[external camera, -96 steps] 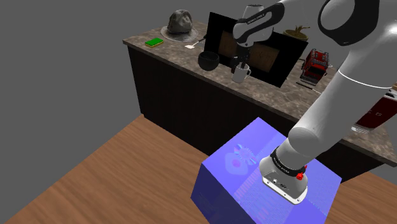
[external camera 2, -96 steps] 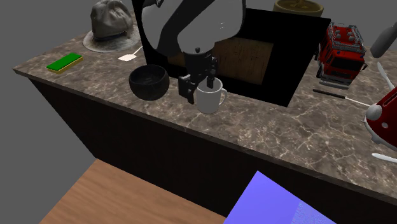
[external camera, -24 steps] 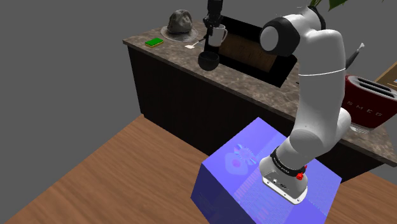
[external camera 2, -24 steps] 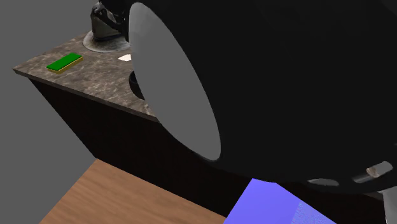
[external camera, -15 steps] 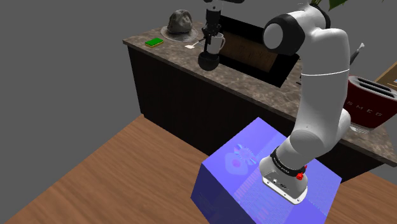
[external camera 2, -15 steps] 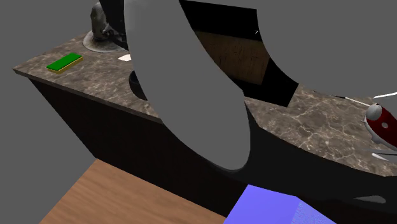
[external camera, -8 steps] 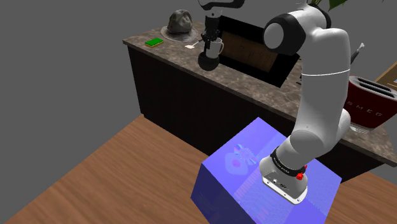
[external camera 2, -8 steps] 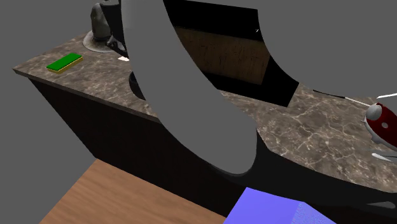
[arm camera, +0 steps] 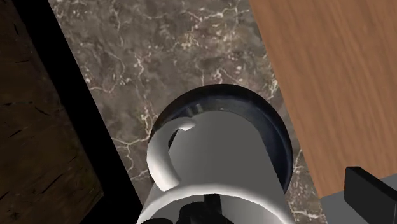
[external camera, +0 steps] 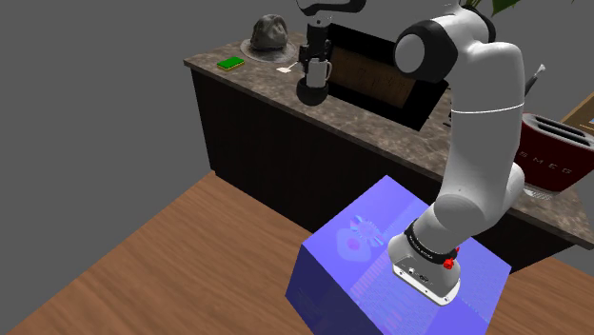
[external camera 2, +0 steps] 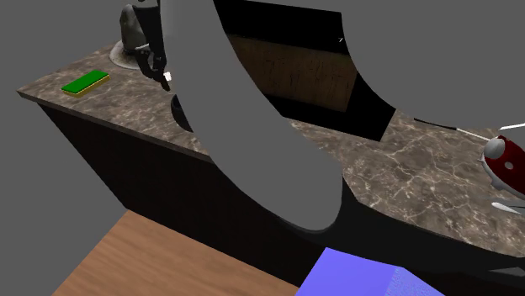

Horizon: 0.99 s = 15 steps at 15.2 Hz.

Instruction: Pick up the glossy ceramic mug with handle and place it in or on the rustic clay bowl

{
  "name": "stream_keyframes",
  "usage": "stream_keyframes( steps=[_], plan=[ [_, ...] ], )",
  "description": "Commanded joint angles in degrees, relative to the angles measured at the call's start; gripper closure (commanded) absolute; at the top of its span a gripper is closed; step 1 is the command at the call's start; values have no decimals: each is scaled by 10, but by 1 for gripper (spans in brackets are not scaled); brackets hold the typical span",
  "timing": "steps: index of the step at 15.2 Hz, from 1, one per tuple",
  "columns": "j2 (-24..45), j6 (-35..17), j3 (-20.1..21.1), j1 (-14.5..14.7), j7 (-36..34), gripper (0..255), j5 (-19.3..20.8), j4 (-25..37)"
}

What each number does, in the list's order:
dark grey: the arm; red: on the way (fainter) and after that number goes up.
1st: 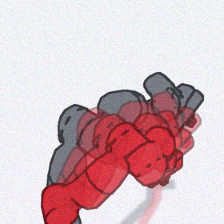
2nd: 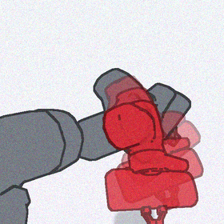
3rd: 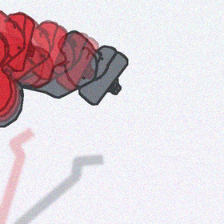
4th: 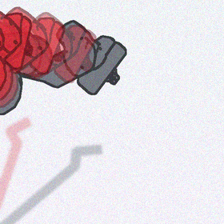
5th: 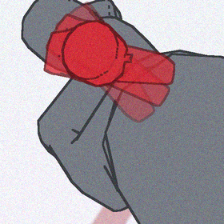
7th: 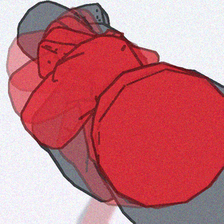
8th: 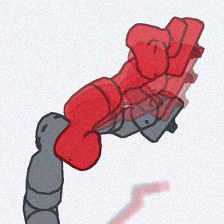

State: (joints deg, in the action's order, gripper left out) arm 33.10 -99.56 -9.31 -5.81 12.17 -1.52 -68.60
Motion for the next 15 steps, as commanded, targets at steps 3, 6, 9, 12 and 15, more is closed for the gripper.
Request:
stream_keyframes(
  steps=[3,6,9,12,15],
  plan=[
    [0,0,0,0,0,0,0,0],
    [11,65,0,-3,0,0,-1,76],
    [17,84,0,-4,0,0,-2,101],
    [17,84,0,-4,0,0,-2,101],
    [17,84,0,-4,0,0,-2,101]
  ],
)
